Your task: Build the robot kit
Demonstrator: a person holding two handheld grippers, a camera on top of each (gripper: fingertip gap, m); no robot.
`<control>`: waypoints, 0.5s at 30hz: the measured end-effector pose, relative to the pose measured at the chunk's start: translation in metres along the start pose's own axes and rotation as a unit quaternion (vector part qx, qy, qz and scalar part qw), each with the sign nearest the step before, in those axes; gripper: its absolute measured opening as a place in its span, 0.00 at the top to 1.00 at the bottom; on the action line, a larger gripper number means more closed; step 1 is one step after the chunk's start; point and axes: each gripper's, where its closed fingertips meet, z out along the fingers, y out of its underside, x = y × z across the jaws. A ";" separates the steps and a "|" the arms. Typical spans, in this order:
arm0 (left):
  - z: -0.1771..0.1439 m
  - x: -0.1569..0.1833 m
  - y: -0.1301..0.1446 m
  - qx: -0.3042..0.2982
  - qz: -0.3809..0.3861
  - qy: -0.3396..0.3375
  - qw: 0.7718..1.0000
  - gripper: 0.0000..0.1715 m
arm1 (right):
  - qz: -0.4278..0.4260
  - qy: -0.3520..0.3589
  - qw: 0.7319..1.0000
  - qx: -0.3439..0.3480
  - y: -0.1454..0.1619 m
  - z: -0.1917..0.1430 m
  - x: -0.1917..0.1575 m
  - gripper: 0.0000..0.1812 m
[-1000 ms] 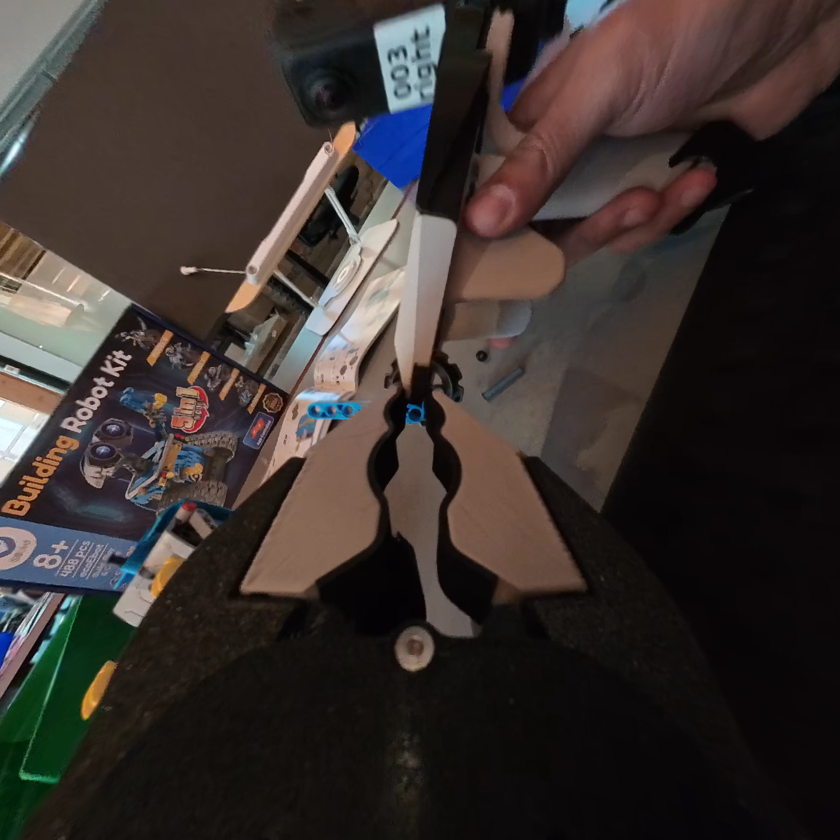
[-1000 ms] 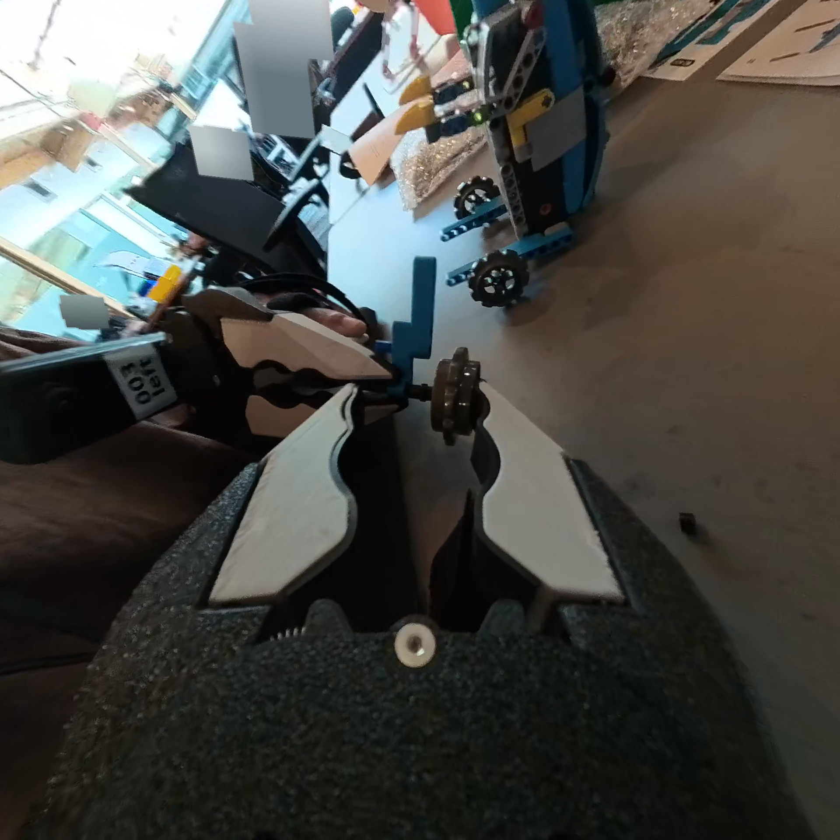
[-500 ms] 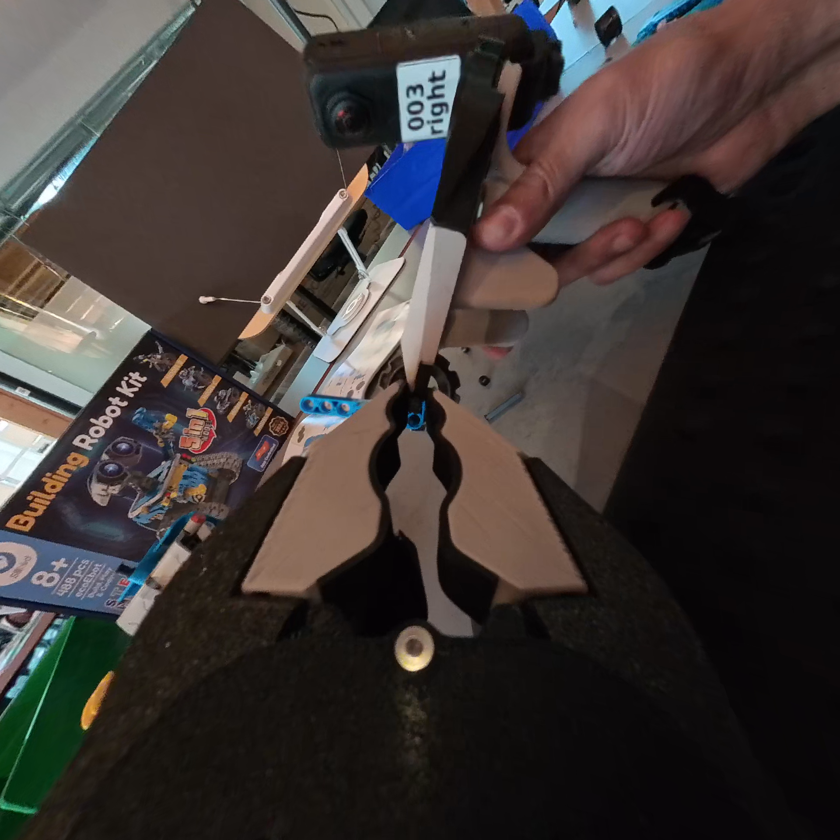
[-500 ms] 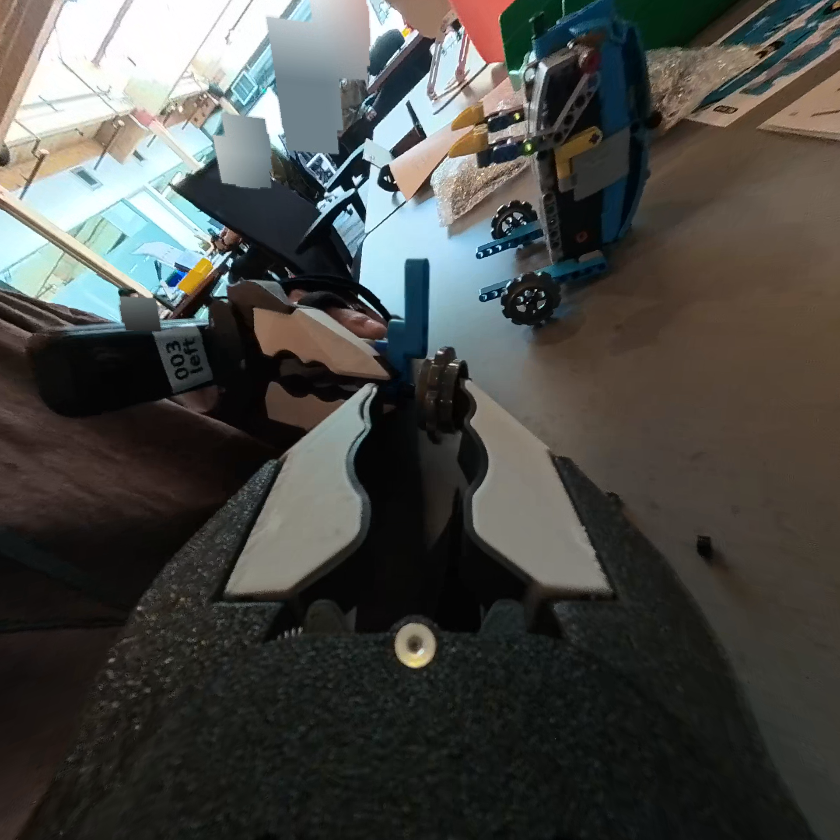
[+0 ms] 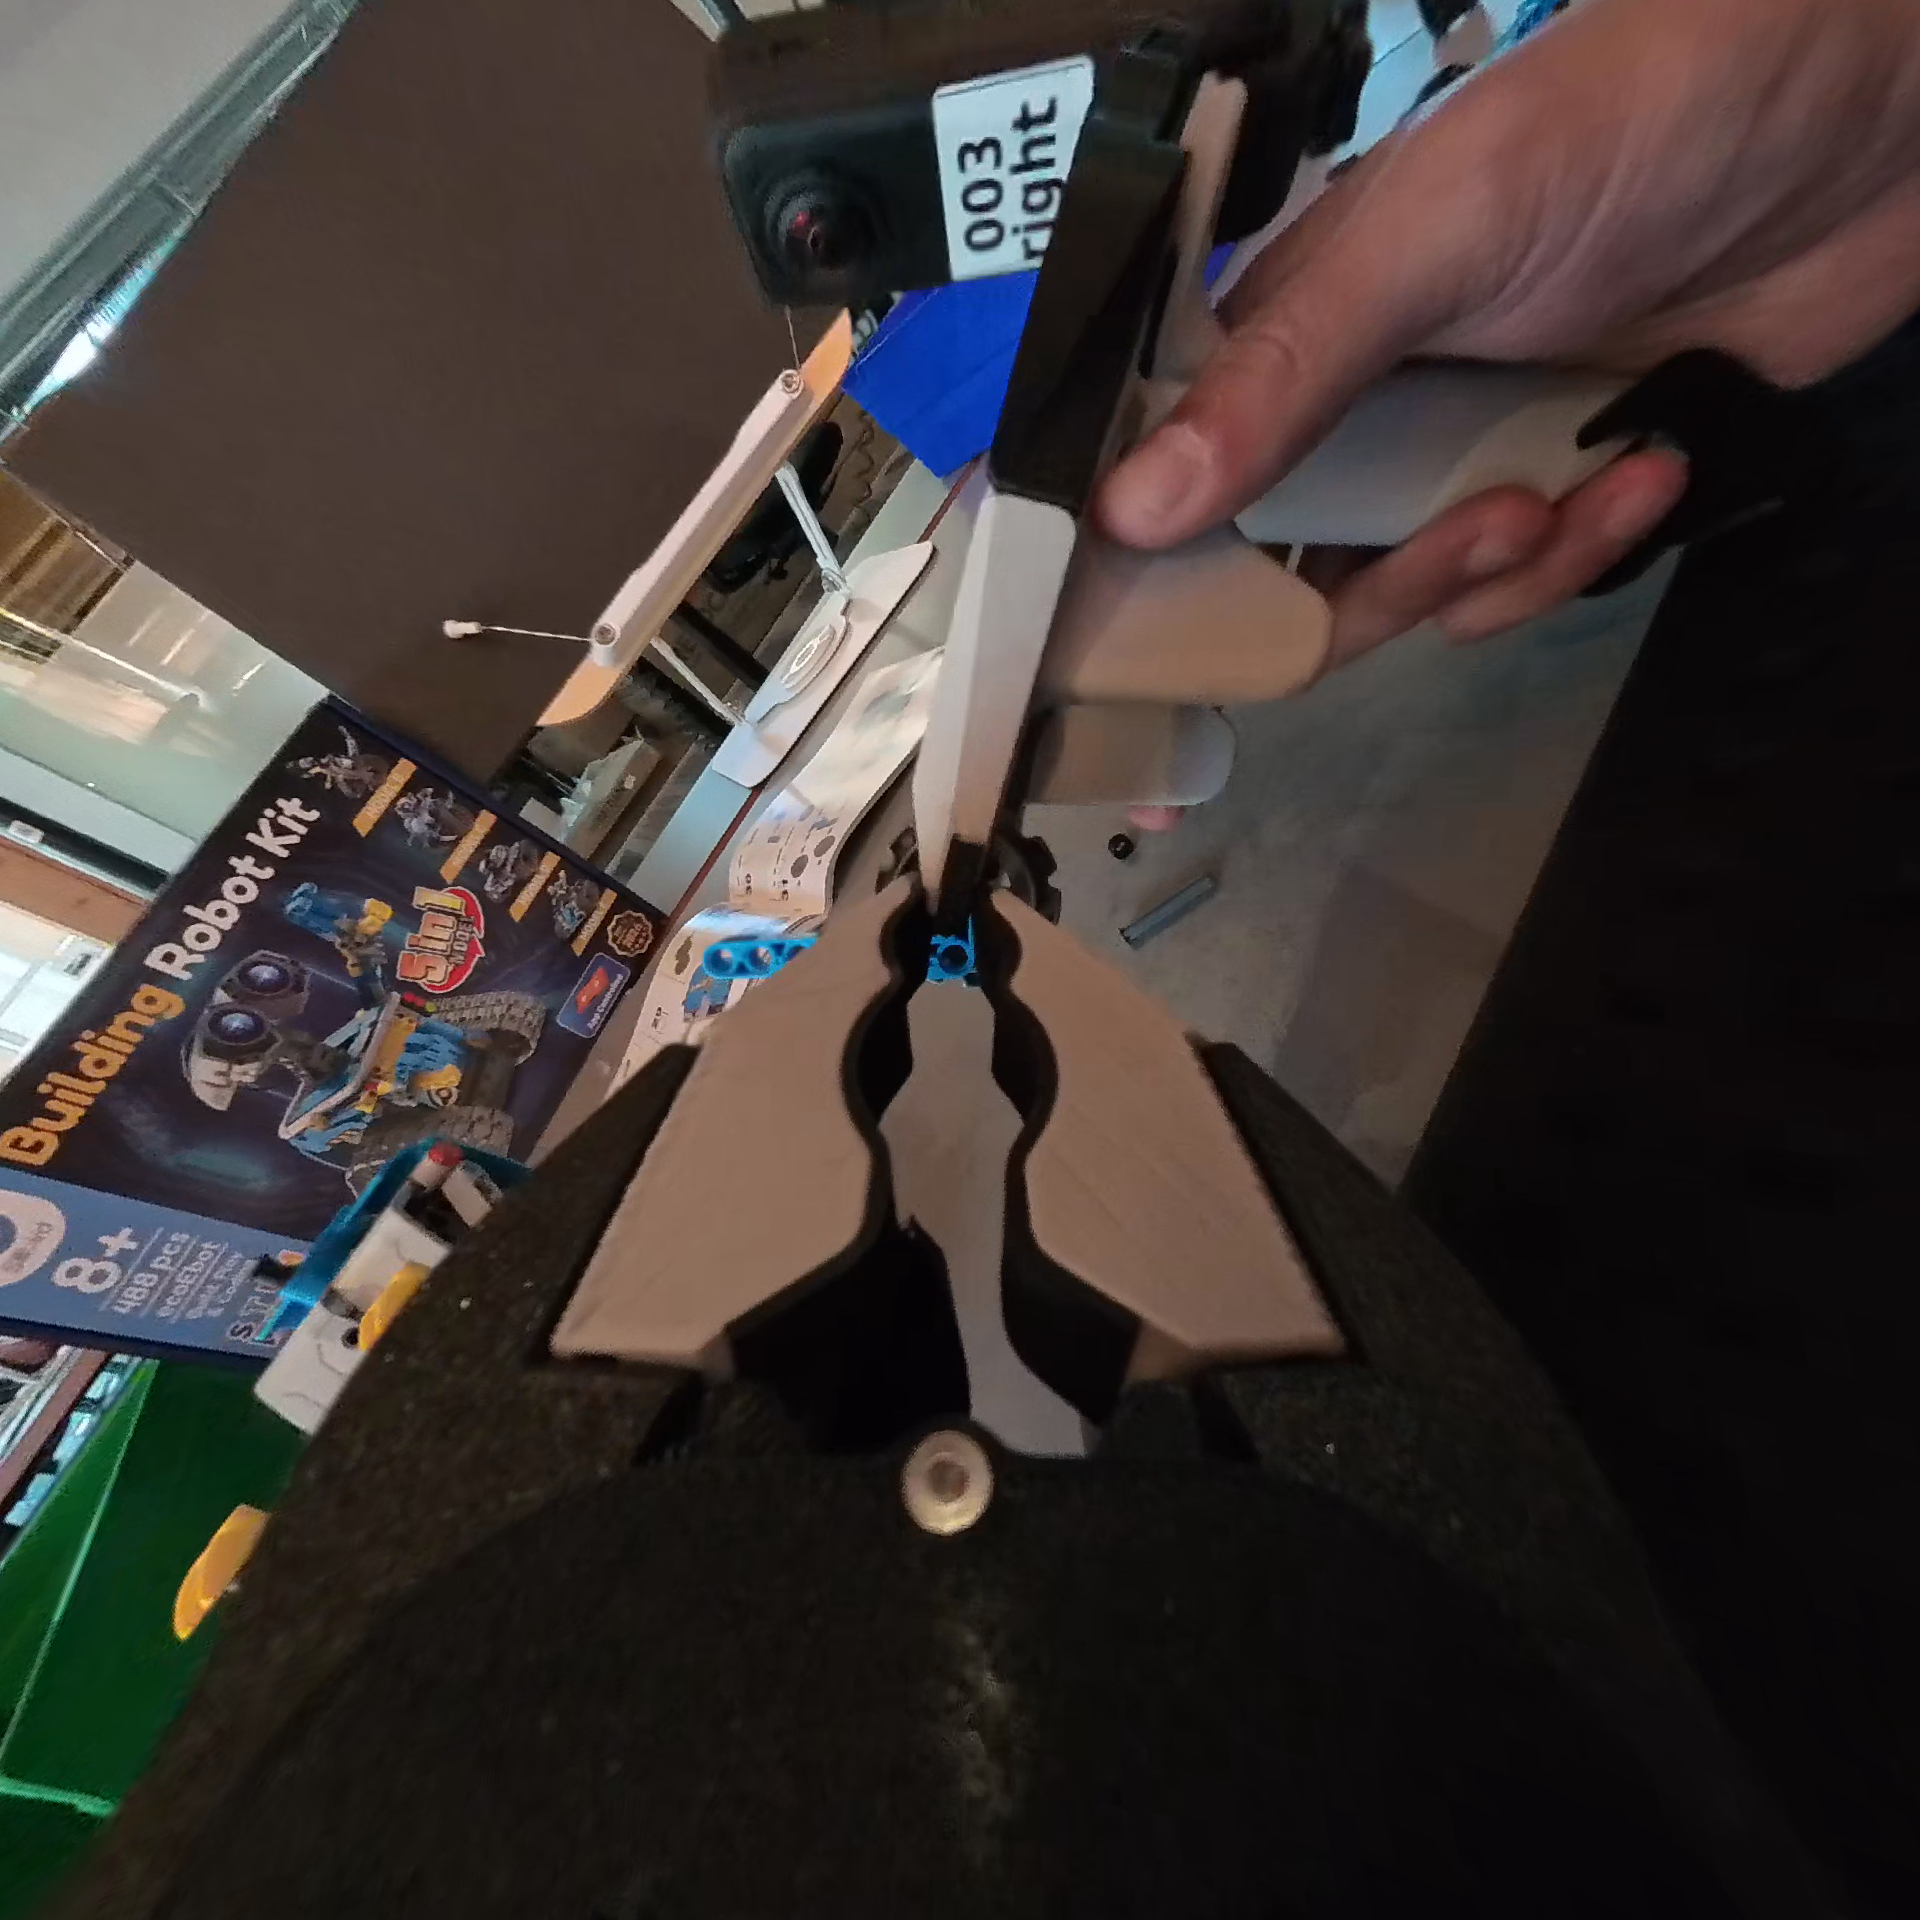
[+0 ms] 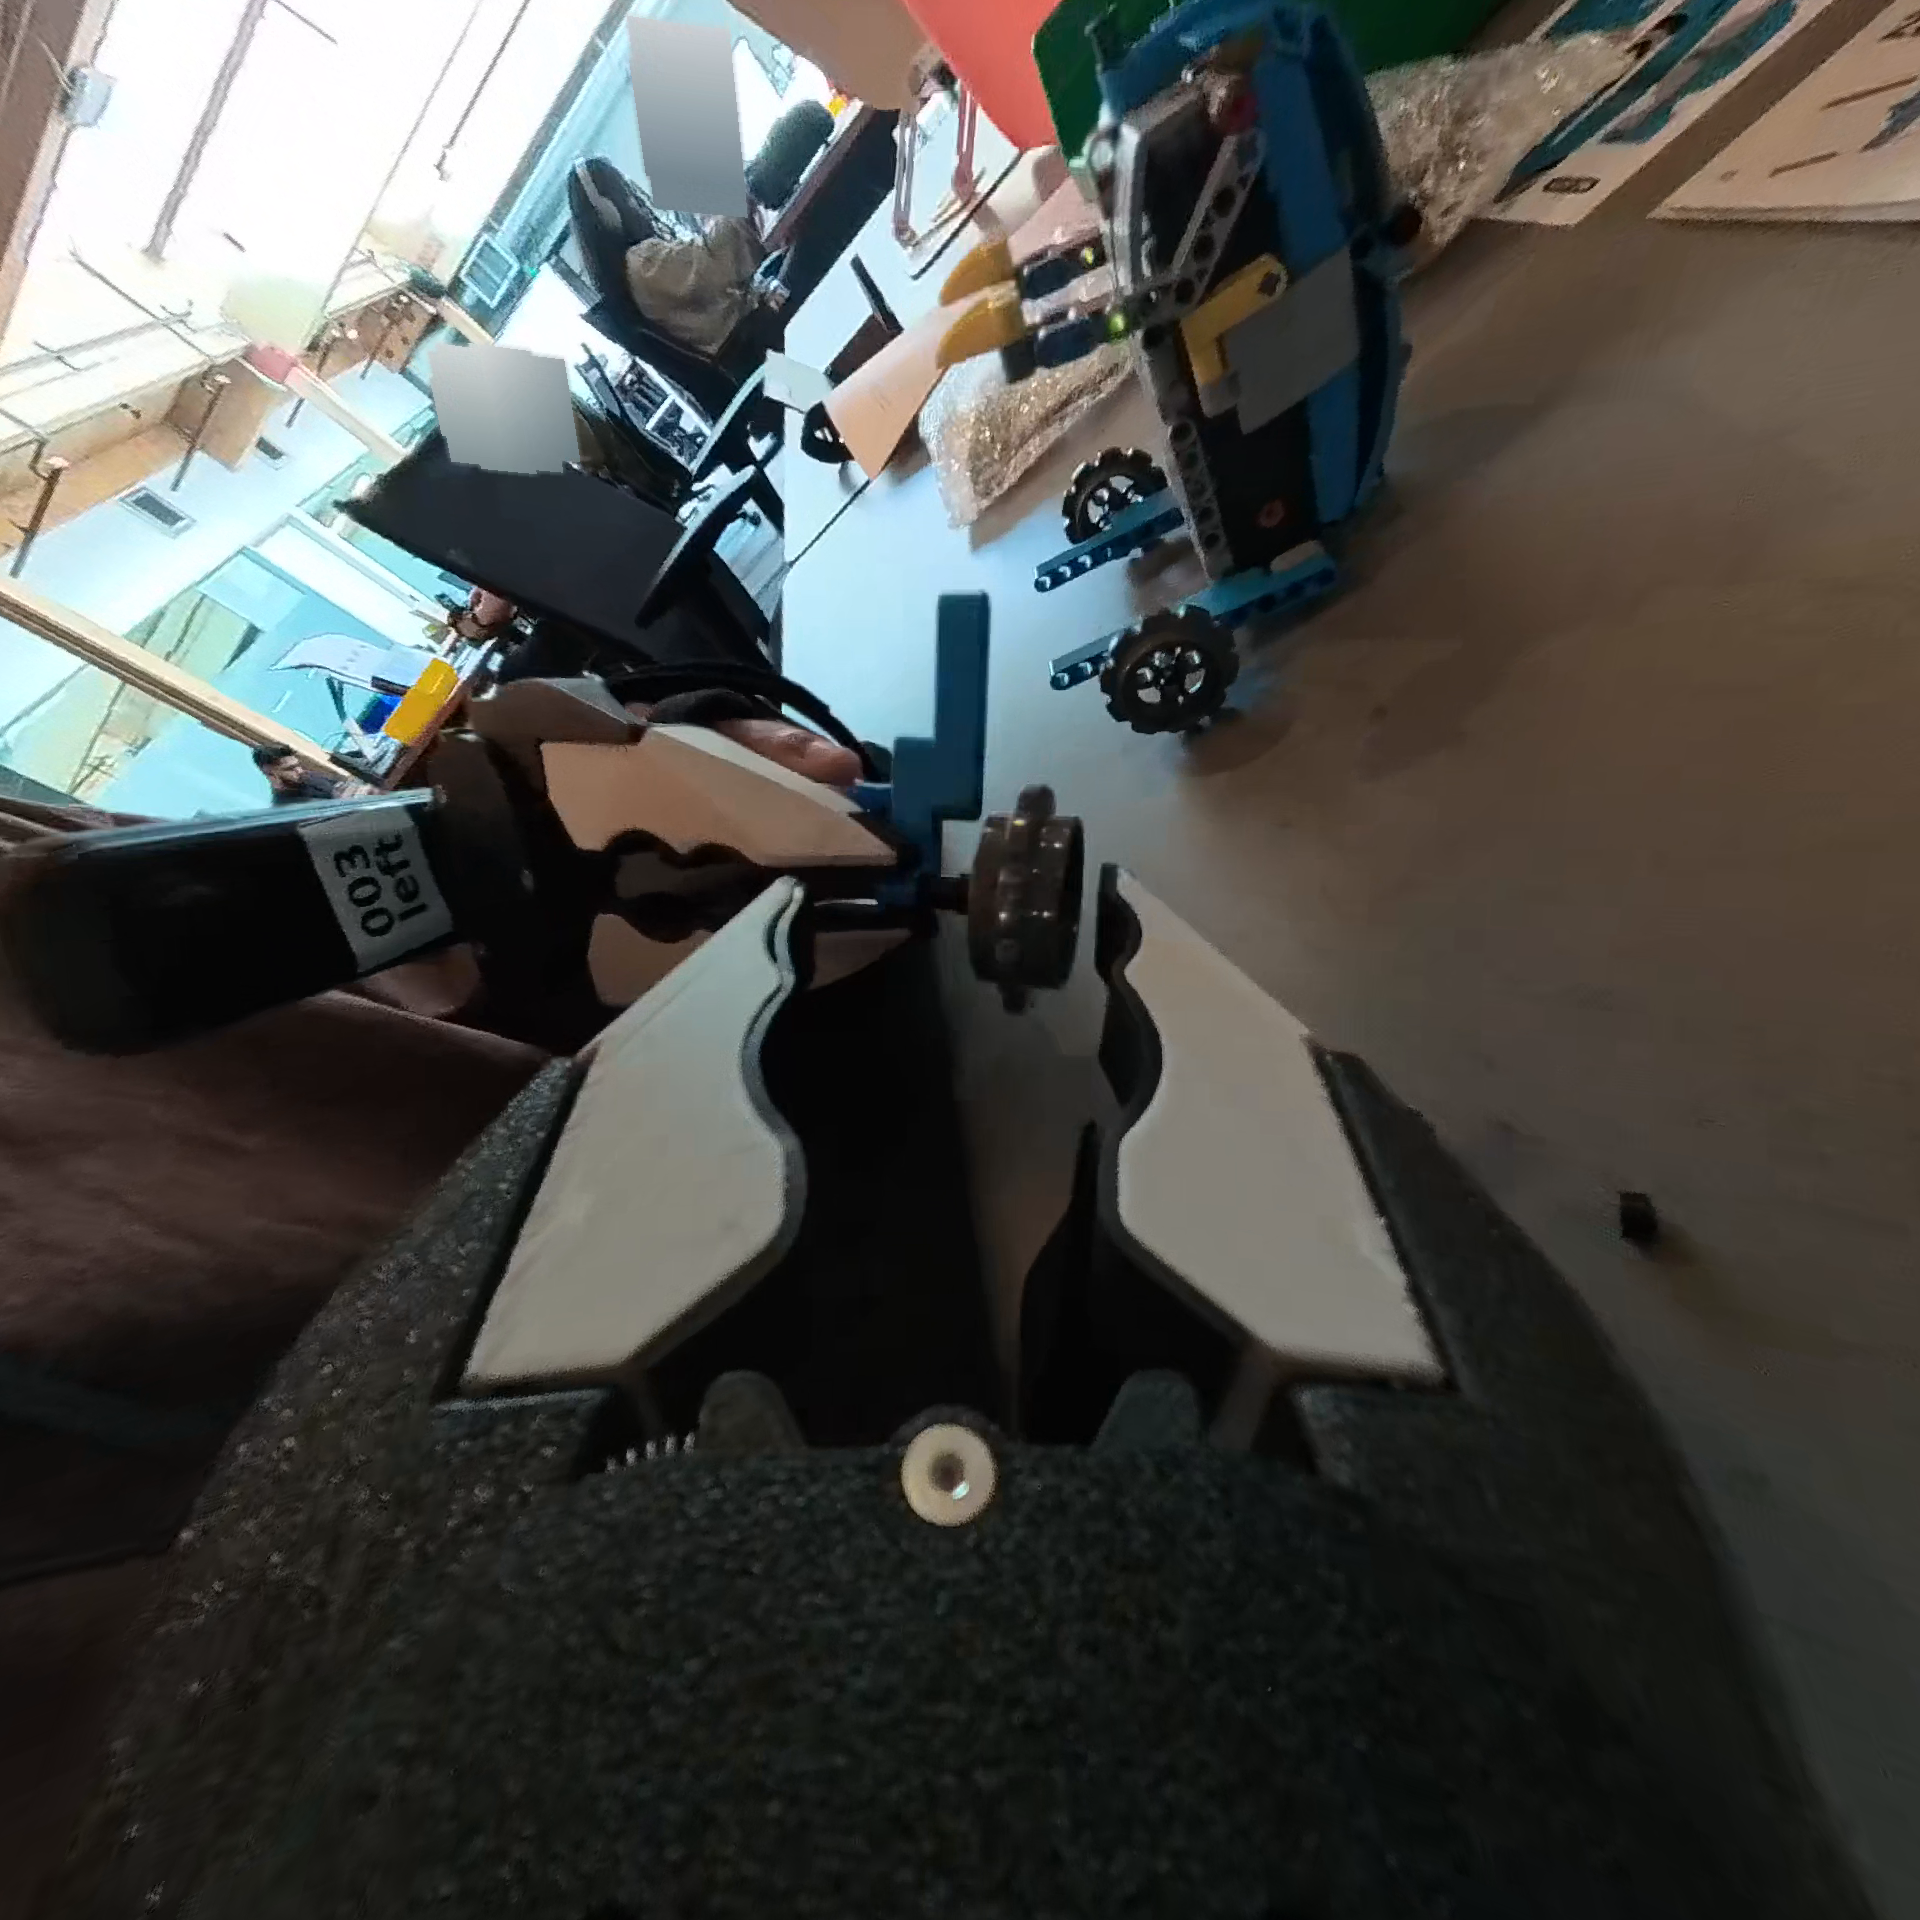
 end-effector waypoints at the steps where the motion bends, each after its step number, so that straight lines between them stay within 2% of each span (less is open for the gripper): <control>1: 0.000 -0.001 0.000 -0.001 -0.005 0.000 1.000 0.96 | -0.003 0.000 1.000 0.005 -0.001 0.000 -0.002 0.72; 4: 0.000 -0.002 0.002 -0.003 -0.015 0.002 1.000 0.96 | -0.004 0.009 1.000 0.012 -0.003 0.002 -0.001 0.72; 10: -0.004 -0.003 -0.007 0.030 -0.042 0.012 0.999 0.96 | 0.008 -0.042 0.999 0.017 -0.004 0.000 -0.011 0.73; 11: -0.004 -0.002 -0.009 0.034 -0.046 0.014 0.998 0.94 | -0.001 -0.041 0.999 0.015 -0.005 -0.001 -0.012 0.73; 13: -0.007 -0.003 -0.012 0.042 -0.064 0.018 0.997 0.86 | -0.008 -0.040 0.999 0.023 -0.008 -0.003 -0.011 0.74; 15: -0.017 -0.009 -0.020 0.071 -0.094 0.017 0.993 0.82 | -0.021 -0.028 0.999 0.032 -0.011 -0.008 -0.008 0.74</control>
